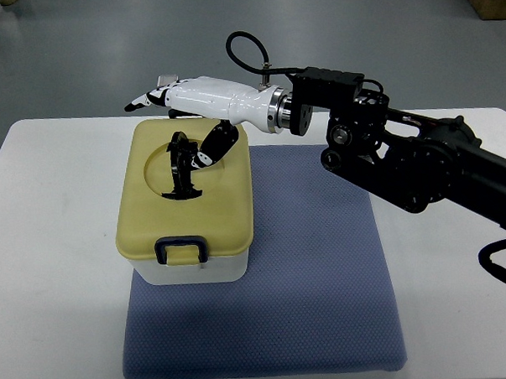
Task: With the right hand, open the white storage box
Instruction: 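Reach the right hand over the yellow lid toward its black handle, then close the right hand fingers around the black lid handle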
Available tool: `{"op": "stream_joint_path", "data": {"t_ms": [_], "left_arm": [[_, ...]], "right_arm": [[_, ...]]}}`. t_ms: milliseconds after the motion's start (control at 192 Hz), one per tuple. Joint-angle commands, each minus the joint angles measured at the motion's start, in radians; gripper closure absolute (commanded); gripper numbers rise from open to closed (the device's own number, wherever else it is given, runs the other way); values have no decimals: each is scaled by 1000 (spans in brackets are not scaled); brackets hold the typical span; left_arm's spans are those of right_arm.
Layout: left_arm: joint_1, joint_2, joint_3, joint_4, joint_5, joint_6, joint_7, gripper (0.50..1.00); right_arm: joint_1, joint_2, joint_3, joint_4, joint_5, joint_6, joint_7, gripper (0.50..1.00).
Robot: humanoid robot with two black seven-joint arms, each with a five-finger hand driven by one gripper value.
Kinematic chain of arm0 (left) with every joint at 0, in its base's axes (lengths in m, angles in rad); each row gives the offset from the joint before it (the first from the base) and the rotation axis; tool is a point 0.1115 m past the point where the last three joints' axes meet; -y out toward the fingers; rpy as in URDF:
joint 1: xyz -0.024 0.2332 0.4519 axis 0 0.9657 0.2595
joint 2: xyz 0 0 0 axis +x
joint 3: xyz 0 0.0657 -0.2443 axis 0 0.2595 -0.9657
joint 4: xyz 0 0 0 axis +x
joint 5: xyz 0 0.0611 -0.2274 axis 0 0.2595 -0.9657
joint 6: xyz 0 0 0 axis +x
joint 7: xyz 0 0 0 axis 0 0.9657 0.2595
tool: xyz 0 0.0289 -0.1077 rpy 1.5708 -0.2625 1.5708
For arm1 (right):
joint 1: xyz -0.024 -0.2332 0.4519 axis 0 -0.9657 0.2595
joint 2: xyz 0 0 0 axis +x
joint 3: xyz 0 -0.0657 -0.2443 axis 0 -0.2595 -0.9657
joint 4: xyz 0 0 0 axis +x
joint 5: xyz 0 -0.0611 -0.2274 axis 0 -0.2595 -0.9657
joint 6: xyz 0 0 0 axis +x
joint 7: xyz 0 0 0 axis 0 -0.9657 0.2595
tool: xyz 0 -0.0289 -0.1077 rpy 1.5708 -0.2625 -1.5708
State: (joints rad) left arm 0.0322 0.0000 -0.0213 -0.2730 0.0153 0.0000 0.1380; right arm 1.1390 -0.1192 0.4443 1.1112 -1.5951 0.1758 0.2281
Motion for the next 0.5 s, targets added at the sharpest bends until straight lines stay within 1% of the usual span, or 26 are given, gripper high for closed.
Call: {"op": "stream_joint_path", "data": {"t_ms": [0, 125, 177, 209, 224, 235, 251, 256, 261, 266, 271, 277, 282, 287, 292, 297, 303, 308, 313, 318, 324, 329, 334, 344, 350, 496], "left_arm": [[0, 0, 1, 0, 0, 0, 0, 500], [0, 0, 0, 0, 0, 0, 0, 500], [0, 0, 0, 0, 0, 0, 0, 500], [0, 0, 0, 0, 0, 0, 0, 500], [0, 0, 0, 0, 0, 0, 0, 500], [0, 0, 0, 0, 0, 0, 0, 500], [0, 0, 0, 0, 0, 0, 0, 500], [0, 0, 0, 0, 0, 0, 0, 500], [0, 0, 0, 0, 0, 0, 0, 500], [0, 0, 0, 0, 0, 0, 0, 500], [0, 0, 0, 1, 0, 0, 0, 500], [0, 0, 0, 1, 0, 0, 0, 500], [0, 0, 0, 1, 0, 0, 0, 500], [0, 0, 0, 1, 0, 0, 0, 500], [0, 0, 0, 1, 0, 0, 0, 500], [0, 0, 0, 1, 0, 0, 0, 500], [0, 0, 0, 1, 0, 0, 0, 500], [0, 0, 0, 1, 0, 0, 0, 500], [0, 0, 0, 1, 0, 0, 0, 500], [0, 0, 0, 1, 0, 0, 0, 500], [0, 0, 0, 1, 0, 0, 0, 500], [0, 0, 0, 1, 0, 0, 0, 500], [0, 0, 0, 1, 0, 0, 0, 500], [0, 0, 0, 1, 0, 0, 0, 500], [0, 0, 0, 1, 0, 0, 0, 500], [0, 0, 0, 1, 0, 0, 0, 500]], "right_arm": [[-15, 9, -1, -2, -2, -7, -1, 572], [-35, 26, -3, -4, -2, -62, -1, 591], [-42, 29, -4, -4, -3, -71, -1, 621], [-47, 29, -6, -4, -3, -76, -1, 671], [-50, 30, -6, -5, -3, -79, -1, 713], [-50, 30, -6, -5, -3, -79, -1, 713], [-53, 30, -6, -4, -3, -79, 0, 762], [-53, 30, -6, -4, -3, -79, 0, 762], [-54, 30, -4, -4, -3, -79, -1, 787], [-55, 30, -4, -4, -3, -79, -1, 787], [-56, 30, -4, -4, -3, -79, 0, 811], [-56, 30, -4, -4, -3, -79, 0, 812], [-56, 30, -4, -4, -5, -79, 0, 838], [-56, 30, -4, -4, -5, -79, 0, 838], [-56, 30, -4, -4, -5, -79, 0, 864], [-56, 30, -4, -4, -5, -79, 0, 865], [-56, 30, -6, -5, -5, -79, 0, 895], [-56, 30, -6, -5, -5, -79, 0, 895], [-56, 30, -4, -4, -5, -79, 0, 926], [-56, 30, -4, -4, -5, -79, 0, 926], [-56, 30, -4, -4, -5, -79, 0, 956], [-56, 30, -4, -4, -5, -79, 0, 957], [-56, 30, -4, -5, -5, -79, 0, 985], [-56, 30, -4, -5, -5, -79, 0, 985], [-56, 30, -4, -5, -5, -79, 0, 1000], [-56, 27, 4, -4, -5, -81, 0, 1000]]}}
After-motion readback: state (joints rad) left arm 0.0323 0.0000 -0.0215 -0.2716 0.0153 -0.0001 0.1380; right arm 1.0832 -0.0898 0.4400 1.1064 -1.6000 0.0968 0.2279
